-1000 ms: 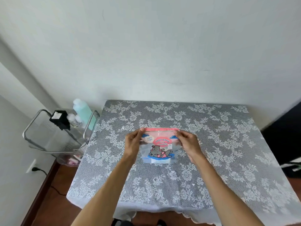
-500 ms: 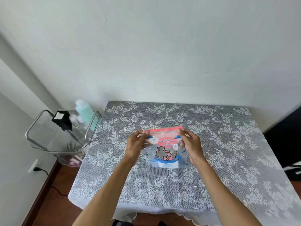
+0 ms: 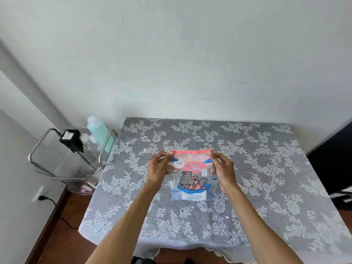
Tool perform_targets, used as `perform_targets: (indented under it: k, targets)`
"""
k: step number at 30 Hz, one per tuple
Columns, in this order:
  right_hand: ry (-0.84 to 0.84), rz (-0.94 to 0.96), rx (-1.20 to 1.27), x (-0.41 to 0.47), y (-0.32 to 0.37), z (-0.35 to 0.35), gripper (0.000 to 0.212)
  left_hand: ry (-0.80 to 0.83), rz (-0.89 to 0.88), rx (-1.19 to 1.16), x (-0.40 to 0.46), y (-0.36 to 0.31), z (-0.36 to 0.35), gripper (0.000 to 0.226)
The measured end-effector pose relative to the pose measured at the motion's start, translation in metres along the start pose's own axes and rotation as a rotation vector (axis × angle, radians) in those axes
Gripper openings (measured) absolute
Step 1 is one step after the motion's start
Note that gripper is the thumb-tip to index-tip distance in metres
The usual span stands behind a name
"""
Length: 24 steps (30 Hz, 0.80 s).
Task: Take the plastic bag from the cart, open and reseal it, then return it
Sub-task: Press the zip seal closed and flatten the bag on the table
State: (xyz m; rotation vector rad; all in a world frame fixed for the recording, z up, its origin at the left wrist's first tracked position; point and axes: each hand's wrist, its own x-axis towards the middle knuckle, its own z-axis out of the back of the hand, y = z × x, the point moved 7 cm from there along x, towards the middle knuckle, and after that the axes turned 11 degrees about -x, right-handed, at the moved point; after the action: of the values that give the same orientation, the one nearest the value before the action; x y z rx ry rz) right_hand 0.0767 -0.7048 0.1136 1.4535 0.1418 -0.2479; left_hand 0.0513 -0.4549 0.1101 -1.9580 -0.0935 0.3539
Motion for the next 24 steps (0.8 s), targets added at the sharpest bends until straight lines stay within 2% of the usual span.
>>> perform_targets:
  k: [6,9,12,20,24]
  targets:
    - [0.028,0.092,-0.043,0.001,0.009,0.002,0.028,0.028,-0.034,0.108,-0.001,-0.004,0.002,0.022]
    - [0.023,0.143,-0.076,0.003,0.014,0.003,0.025,0.031,-0.046,0.088,0.000,-0.009,0.003,0.022]
    - [-0.002,0.122,-0.036,0.005,0.012,0.004,0.023,0.077,-0.035,-0.001,-0.001,-0.012,-0.005,0.021]
    - [0.023,0.016,0.047,0.014,0.002,-0.005,0.030,0.128,-0.028,-0.030,0.003,-0.018,-0.009,0.022]
    - [0.101,0.020,0.081,0.013,0.004,-0.009,0.033,0.125,-0.046,0.008,0.004,-0.023,-0.007,0.023]
